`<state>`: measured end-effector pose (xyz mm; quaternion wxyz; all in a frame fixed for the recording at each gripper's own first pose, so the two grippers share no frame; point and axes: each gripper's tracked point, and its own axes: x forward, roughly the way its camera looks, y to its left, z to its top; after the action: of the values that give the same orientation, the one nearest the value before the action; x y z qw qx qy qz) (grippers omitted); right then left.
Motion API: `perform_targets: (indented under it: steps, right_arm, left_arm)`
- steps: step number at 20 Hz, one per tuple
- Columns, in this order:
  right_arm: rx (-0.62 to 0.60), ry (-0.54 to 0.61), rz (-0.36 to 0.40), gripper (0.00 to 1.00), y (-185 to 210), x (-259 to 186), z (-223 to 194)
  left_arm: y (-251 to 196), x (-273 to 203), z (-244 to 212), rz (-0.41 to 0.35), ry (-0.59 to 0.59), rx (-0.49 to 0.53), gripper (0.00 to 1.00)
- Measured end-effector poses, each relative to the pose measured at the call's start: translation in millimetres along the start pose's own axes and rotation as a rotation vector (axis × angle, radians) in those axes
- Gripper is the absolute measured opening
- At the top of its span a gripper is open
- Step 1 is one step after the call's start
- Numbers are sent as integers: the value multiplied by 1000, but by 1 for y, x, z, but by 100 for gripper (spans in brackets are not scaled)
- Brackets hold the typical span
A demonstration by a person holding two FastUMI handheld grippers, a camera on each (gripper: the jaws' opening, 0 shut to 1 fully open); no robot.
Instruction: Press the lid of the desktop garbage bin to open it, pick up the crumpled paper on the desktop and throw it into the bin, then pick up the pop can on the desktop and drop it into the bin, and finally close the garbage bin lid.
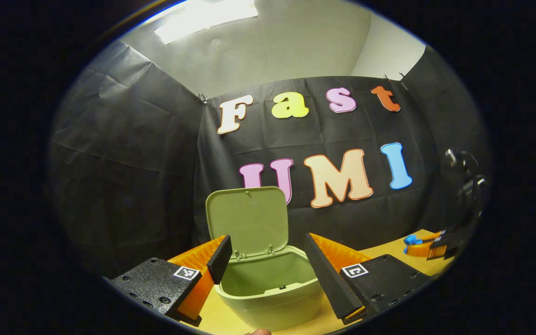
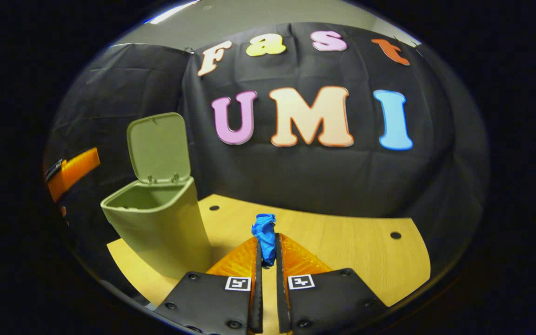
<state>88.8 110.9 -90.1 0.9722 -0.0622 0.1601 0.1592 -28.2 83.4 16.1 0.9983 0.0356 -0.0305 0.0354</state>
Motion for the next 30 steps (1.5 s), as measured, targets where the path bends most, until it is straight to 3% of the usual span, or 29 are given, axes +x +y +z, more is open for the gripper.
perform_targets:
  steps: [1, 8, 9, 10, 13, 17, 18, 20, 23, 25, 26, 30]
  right_arm:
    - [-16, -27, 20, 15, 9, 3, 17]
    - [-38, -128, 160, 14, 85, 39, 79]
    - [-40, -127, 182, 14, 96, 40, 79]
    - [-41, -125, 204, 14, 111, 44, 80]
    - [-52, -107, 264, 14, 148, 55, 79]
    - [-59, -64, 364, 15, 197, 66, 70]
    - [-49, -56, 386, 43, 207, 66, 66]
    - [-33, -87, 373, 99, 200, 52, 68]
    - [-17, -136, 309, 96, 175, 48, 74]
    - [-27, -156, 237, 96, 139, 37, 76]
    - [-30, -160, 198, 97, 119, 31, 75]
    - [6, -161, 61, 96, 38, -3, 63]
  left_arm:
    - [5, -2, -4, 7, 9, -5, 95]
    - [52, -9, -23, 80, 57, 0, 95]
    - [58, -10, -26, 89, 62, 2, 99]
    - [64, -10, -29, 96, 69, 0, 95]
    - [78, -12, -38, 109, 90, -6, 99]
    - [95, -12, -49, 116, 114, 8, 95]
    - [97, -11, -50, 114, 120, 4, 99]
    - [91, -10, -51, 95, 121, -11, 95]
    - [67, -1, -48, 33, 108, -23, 95]
    - [36, 5, -41, -41, 87, -38, 99]
    - [18, 8, -37, -82, 76, -48, 95]
    - [-52, 13, -31, -234, 64, -82, 95]
